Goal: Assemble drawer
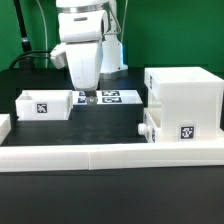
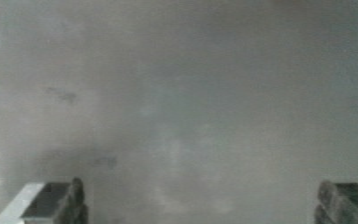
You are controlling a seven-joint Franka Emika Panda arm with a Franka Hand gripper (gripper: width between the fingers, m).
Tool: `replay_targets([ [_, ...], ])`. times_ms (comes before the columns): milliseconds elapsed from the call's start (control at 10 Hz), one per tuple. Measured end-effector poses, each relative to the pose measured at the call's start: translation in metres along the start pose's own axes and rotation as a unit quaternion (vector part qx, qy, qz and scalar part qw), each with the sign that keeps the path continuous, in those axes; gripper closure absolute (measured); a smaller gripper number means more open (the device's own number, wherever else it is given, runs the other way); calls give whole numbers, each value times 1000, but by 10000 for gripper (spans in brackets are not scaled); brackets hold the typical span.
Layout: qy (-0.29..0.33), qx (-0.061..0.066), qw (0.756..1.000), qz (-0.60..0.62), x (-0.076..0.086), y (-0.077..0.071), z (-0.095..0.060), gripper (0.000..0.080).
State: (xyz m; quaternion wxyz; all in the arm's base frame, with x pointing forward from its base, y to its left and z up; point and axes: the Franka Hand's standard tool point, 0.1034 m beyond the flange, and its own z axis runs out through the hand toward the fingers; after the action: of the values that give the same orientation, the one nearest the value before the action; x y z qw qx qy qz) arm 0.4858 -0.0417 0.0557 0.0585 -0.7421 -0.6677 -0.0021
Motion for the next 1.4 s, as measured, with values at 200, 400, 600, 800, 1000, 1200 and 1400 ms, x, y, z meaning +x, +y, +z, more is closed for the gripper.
replay_targets([
  [200,1,-4,1000,20,-3,0,-1,150],
  [400,6,-37,992,123,-27,-16,-11,150],
  [600,12,-40,977,207,-33,-22,-9,150],
  [800,14,-39,964,264,-32,-22,-8,150],
  [1000,17,-39,947,317,-32,-22,-8,150],
  [1200,23,-65,910,410,-44,-22,-8,150],
  [1400,28,-73,851,520,-55,-39,-2,150],
])
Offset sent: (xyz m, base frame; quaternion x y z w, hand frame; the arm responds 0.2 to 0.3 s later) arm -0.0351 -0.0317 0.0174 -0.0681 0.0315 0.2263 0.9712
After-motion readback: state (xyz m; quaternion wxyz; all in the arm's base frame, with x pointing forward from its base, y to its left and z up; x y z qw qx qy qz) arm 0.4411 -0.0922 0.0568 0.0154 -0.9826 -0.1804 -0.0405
